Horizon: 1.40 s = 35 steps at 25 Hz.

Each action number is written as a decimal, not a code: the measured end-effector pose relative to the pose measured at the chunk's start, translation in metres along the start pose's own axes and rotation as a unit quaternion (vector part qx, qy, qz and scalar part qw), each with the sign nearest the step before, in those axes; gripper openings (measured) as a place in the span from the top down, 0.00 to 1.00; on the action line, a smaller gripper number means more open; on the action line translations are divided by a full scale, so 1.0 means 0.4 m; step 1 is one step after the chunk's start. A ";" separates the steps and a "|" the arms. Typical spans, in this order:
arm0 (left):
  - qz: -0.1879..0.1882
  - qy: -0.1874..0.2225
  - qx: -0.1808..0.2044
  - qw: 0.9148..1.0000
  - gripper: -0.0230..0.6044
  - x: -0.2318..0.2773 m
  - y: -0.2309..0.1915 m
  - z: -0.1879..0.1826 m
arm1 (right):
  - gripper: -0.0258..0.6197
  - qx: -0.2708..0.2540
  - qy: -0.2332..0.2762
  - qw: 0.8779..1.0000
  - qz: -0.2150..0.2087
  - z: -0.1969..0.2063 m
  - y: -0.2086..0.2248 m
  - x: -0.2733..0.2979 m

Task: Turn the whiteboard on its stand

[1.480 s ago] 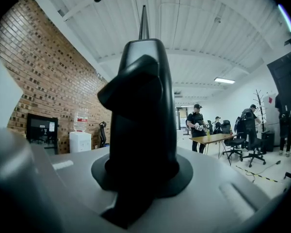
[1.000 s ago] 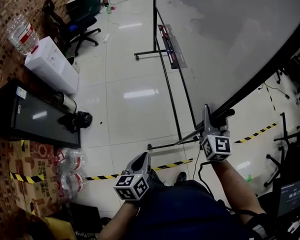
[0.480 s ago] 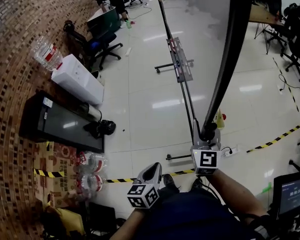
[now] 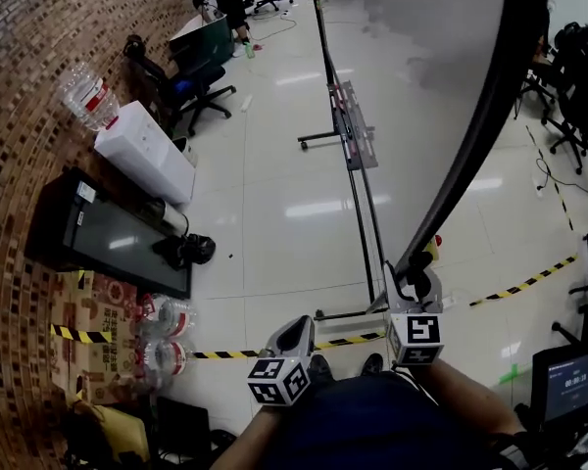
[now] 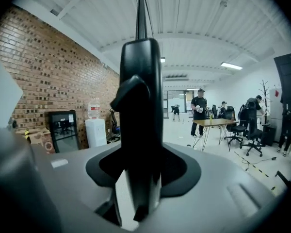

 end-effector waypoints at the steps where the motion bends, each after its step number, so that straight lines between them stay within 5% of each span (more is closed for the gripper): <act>1: 0.004 0.007 0.004 1.000 0.95 0.001 0.001 -0.007 | 0.66 0.004 -0.014 1.000 -0.004 0.004 0.004 -0.028; 5: 0.007 0.021 -0.003 1.000 0.95 0.003 -0.021 -0.030 | 0.70 0.012 -0.052 0.998 -0.023 0.028 0.020 -0.103; 8: 0.004 0.019 -0.003 1.000 0.95 -0.002 -0.041 -0.048 | 0.88 0.037 -0.101 0.993 -0.041 0.063 0.030 -0.123; 13: 0.019 0.028 0.033 0.999 0.95 -0.010 -0.027 -0.079 | 0.93 0.094 -0.213 0.963 -0.138 0.166 -0.034 -0.122; 17: 0.016 0.067 0.106 0.992 0.95 -0.049 0.008 -0.135 | 0.93 0.090 -0.151 0.961 -0.214 0.107 -0.140 -0.079; 21: -0.008 0.136 0.171 0.976 0.95 -0.108 0.024 -0.175 | 0.93 0.085 -0.078 0.960 -0.257 -0.004 -0.215 -0.031; 28: -0.051 0.144 0.147 0.977 0.95 -0.156 -0.034 -0.124 | 0.93 -0.008 0.041 0.943 -0.329 -0.143 -0.330 -0.045; 35: -0.066 0.142 0.120 0.980 0.95 -0.168 -0.065 -0.105 | 0.93 -0.015 0.062 0.935 -0.349 -0.136 -0.377 -0.050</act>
Point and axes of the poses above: the fingertips, and each gripper's own axes: x forward along the fingers, y to its right, z out of its underside, the point moved 7 cm from there along -x, backward along the fingers
